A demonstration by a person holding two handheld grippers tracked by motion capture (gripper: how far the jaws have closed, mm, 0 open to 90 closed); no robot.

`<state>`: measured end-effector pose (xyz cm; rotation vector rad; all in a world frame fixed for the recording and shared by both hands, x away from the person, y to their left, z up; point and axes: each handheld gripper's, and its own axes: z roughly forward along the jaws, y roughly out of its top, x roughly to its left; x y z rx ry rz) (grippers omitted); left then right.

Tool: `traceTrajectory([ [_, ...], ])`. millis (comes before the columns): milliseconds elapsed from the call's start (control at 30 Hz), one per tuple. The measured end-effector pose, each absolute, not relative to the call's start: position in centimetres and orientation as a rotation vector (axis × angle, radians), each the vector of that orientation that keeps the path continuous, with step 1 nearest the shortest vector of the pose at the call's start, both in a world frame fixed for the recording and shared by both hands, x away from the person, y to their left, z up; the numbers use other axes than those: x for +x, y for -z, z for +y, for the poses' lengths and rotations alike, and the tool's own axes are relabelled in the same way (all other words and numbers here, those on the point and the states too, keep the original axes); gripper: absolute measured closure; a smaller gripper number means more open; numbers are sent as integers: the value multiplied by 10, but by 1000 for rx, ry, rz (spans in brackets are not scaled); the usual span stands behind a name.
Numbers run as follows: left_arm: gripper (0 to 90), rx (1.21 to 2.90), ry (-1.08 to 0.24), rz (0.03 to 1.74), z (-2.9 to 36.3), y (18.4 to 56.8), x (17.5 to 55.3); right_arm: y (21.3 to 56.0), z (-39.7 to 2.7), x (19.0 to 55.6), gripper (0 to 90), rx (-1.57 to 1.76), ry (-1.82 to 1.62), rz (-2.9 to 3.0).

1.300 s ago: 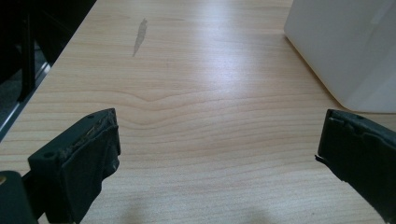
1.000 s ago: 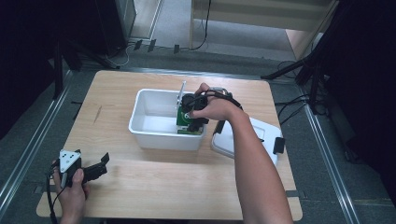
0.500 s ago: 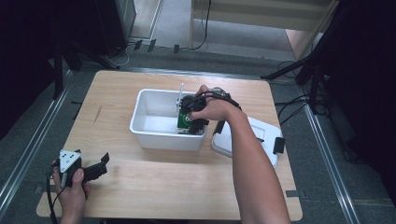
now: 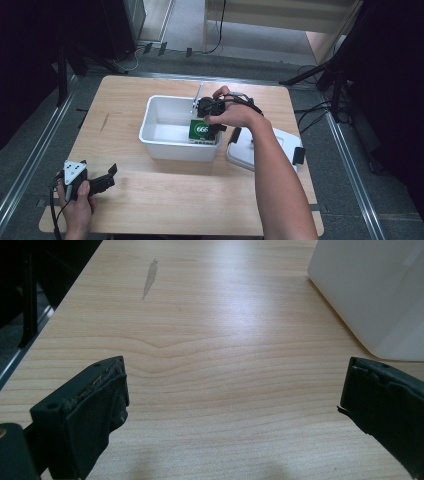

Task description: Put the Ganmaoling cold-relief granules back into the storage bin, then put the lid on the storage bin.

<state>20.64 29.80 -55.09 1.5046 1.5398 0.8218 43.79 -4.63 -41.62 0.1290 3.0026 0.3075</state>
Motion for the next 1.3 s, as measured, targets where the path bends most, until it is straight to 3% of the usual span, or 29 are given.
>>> traceTrajectory([
  [33, 0, 1505, -822, 1540, 298, 551, 206, 416, -46, 438, 57, 129, -308, 3003],
  [67, 0, 1510, -822, 1537, 298, 551, 206, 411, -48, 437, 0, 154, -336, 3022],
  [500, 0, 1507, -823, 1538, 297, 551, 207, 380, -72, 427, 0, 217, -455, 2947],
  [733, 0, 1507, -821, 1540, 297, 551, 207, 371, -106, 425, 0, 294, -452, 2901],
  [1300, 0, 1514, -824, 1544, 297, 551, 207, 379, -173, 418, 0, 435, -426, 2851],
])
